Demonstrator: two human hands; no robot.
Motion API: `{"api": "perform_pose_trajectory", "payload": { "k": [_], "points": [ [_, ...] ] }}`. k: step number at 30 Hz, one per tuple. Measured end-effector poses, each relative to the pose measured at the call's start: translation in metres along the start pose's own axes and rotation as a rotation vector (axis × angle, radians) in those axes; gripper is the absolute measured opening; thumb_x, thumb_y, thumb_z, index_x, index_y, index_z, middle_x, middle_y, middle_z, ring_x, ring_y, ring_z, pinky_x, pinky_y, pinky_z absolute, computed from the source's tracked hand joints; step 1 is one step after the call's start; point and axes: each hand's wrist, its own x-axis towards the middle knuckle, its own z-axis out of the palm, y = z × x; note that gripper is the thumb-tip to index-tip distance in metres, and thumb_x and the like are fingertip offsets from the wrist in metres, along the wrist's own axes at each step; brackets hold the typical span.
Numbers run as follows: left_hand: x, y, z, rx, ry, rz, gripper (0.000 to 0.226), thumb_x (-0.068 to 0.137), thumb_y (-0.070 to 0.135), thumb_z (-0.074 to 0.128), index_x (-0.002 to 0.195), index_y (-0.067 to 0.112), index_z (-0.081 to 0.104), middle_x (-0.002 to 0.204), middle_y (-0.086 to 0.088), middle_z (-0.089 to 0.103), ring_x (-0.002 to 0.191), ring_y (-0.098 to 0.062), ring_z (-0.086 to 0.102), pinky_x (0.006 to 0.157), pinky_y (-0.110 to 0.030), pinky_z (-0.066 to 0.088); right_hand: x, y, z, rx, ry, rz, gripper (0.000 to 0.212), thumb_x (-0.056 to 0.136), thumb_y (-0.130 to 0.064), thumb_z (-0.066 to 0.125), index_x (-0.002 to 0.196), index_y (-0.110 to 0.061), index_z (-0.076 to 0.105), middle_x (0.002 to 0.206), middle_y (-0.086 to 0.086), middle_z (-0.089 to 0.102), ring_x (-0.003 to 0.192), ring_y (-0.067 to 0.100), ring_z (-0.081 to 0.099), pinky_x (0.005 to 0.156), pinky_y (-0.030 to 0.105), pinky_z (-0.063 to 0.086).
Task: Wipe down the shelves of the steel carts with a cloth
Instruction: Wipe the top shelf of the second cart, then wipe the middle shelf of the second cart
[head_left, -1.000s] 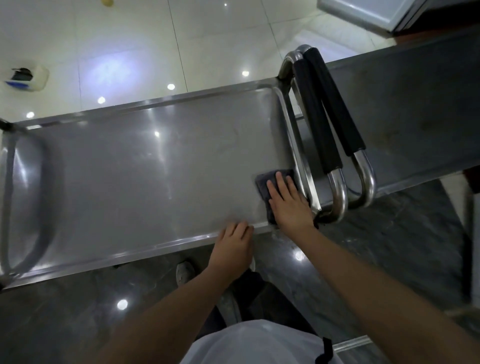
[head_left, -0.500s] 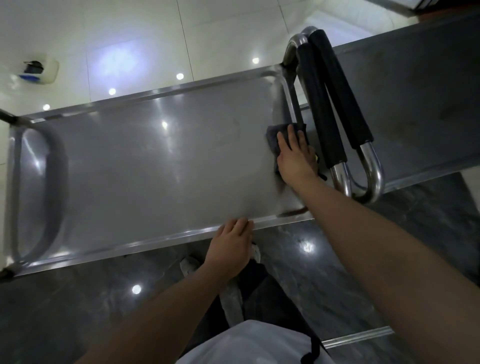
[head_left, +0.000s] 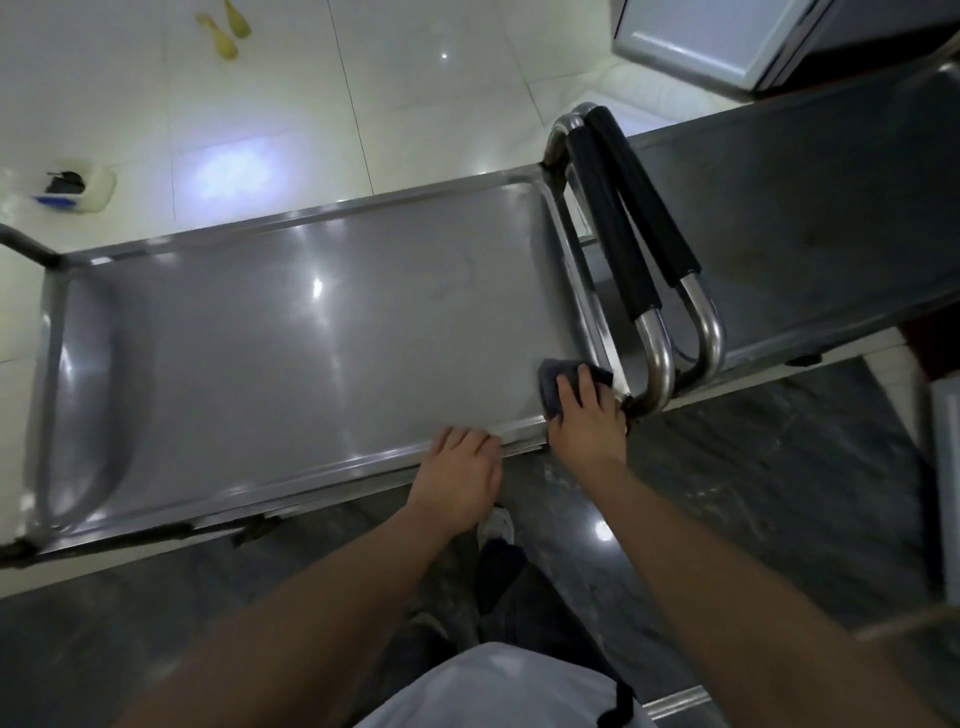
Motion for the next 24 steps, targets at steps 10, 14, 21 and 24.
{"api": "perform_pose_trajectory", "payload": {
  "k": [10,14,21,24],
  "points": [
    [-0.125,-0.016,0.007,-0.053,0.068,-0.099,0.035,0.098,0.031,0.041,0.105,0.020,0.073,0.105,0.001,0.071,0.101,-0.023,0.065,0.111,-0.044,0.043,-0.108,-0.060,0.030,0.013,-0.108,0.065,0.064,0.097,-0.029,0.054,0.154,-0.028,0.025,0.163,0.003,0.017,0.141,0.037,0.030,0.110,0.052,0.033],
    [-0.158,-0.017,0.005,-0.032,0.005,-0.133,0.044,0.100,0.034,0.033,0.114,0.019,0.071,0.113,-0.001,0.070,0.110,-0.025,0.063,0.115,-0.045,0.037,-0.154,-0.060,0.049,-0.004,-0.107,0.064,0.060,0.099,-0.033,0.051,0.154,-0.030,0.026,0.163,0.001,0.020,0.139,0.035,0.032,0.109,0.051,0.034],
    [-0.180,0.001,0.018,-0.062,-0.088,-0.215,0.040,0.107,0.033,0.032,0.131,0.019,0.061,0.133,0.000,0.060,0.129,-0.023,0.049,0.118,-0.038,0.025,-0.172,-0.035,0.063,-0.032,-0.137,0.038,0.059,0.100,-0.034,0.047,0.154,-0.029,0.025,0.164,0.001,0.019,0.141,0.035,0.031,0.109,0.050,0.032],
    [-0.171,0.007,0.047,-0.106,-0.093,-0.251,0.051,0.104,0.038,0.021,0.129,0.020,0.061,0.132,0.000,0.059,0.127,-0.023,0.049,0.115,-0.038,0.029,-0.150,-0.021,0.084,-0.062,-0.104,-0.015,0.060,0.099,-0.034,0.048,0.155,-0.028,0.025,0.164,0.001,0.018,0.139,0.034,0.033,0.107,0.049,0.034]
  ]
}}
